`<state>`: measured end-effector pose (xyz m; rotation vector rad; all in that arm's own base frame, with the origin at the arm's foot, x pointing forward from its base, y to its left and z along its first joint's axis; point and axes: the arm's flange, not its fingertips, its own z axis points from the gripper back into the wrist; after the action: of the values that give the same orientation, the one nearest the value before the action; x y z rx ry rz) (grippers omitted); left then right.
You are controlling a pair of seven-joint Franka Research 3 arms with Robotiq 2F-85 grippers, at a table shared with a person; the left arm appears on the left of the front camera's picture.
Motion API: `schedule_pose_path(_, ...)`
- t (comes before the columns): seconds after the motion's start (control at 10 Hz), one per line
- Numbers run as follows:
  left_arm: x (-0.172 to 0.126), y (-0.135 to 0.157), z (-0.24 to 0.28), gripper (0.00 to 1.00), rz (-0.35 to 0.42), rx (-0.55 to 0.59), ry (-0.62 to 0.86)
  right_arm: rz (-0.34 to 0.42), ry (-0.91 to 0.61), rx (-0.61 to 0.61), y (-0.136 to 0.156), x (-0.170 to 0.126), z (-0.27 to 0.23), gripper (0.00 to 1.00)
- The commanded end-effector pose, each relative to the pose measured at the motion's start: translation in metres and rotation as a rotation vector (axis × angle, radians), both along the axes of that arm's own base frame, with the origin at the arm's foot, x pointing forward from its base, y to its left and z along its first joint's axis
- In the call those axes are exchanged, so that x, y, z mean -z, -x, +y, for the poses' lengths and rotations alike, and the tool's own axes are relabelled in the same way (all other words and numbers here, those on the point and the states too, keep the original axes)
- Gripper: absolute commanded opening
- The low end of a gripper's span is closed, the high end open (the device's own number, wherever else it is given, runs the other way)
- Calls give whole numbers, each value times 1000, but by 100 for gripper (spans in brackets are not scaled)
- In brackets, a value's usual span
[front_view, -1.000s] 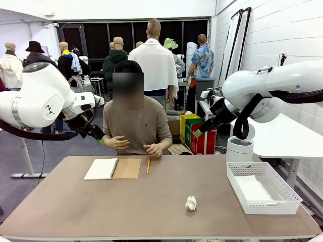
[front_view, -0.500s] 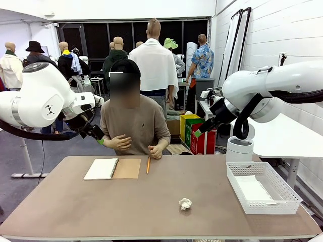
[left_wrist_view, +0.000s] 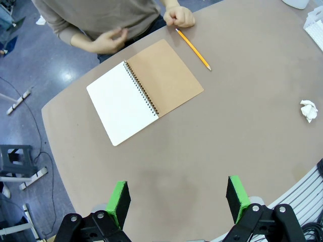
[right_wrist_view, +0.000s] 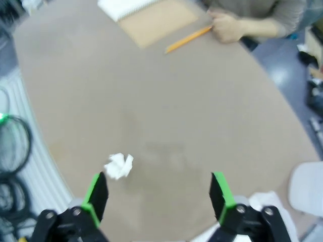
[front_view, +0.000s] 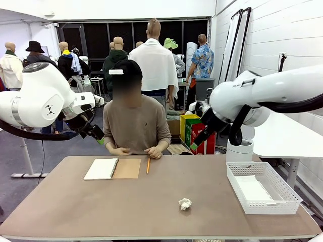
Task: Sort the paper based on its condition.
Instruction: If a person hands you a paper, place it in the Organizing basket , and if it's crumpled, put it in the Trash can.
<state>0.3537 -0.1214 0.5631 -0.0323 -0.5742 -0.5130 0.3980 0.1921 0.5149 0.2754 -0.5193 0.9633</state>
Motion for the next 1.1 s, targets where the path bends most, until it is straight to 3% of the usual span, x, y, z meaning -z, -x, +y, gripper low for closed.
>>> schedule_pose_path(0.0, 0, 0, 2, 100, -1, 2, -2, -1, 113, -49, 0, 21, 15, 100)
schedule_pose_path(0.5, 0, 0, 2, 100, -1, 2, -2, 96, 175, -126, -4, 87, 43, 100)
schedule_pose_path(1.0, 0, 0, 2, 100, -1, 2, -2, 103, 178, -122, -3, 83, 40, 100)
